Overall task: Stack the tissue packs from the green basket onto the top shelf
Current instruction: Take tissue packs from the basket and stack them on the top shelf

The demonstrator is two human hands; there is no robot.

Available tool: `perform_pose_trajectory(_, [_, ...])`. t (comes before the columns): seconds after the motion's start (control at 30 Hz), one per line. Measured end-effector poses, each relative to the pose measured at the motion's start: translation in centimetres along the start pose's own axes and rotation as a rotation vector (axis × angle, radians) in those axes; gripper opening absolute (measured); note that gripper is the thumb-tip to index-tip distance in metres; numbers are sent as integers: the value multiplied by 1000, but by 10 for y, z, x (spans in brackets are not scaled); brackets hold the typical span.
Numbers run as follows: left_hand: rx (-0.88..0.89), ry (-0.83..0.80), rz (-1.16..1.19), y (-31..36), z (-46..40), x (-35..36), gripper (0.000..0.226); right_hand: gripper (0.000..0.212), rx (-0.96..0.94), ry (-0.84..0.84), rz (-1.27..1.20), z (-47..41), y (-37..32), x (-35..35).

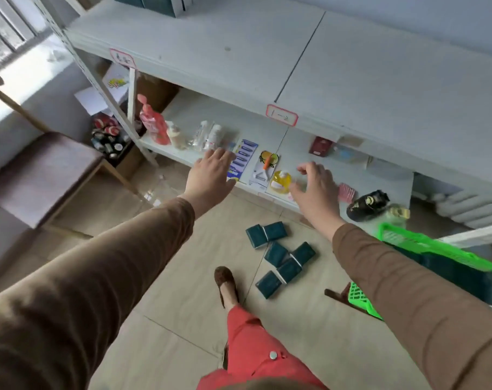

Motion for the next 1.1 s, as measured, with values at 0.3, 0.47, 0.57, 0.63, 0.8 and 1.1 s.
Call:
perform_pose_trajectory(0.3, [52, -163, 80, 177, 73, 83, 56, 35, 166, -128, 161, 144, 189, -55])
perform_pose_trajectory(0.47, [77, -234, 126, 284, 81, 139, 51, 37, 246, -208, 152, 170, 294, -74])
perform_pose_trajectory(0.57, [75, -264, 143, 351, 76, 176, 47, 37, 301, -259, 102, 180, 365, -81])
perform_pose_trajectory(0.63, [74, -298, 144, 394, 70, 203, 45, 35, 344, -296, 70, 187, 415, -86])
perform_pose_trajectory(0.8, [106, -426, 106, 493, 58, 275, 49, 33, 475, -384, 32, 211, 532, -92])
perform_pose_trajectory(1.1, [273, -472, 91, 592, 6, 382, 39, 43, 718, -452, -54, 225, 619, -43])
Point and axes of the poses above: each hand's wrist, its own z-axis away from the middle knuckle, its own x-axis out of the palm, y = z × x, the point moved 7 cm from there along -z, towards the middle knuckle, and after that the axes turned 4 degrees about x, right-handed, at the moved point
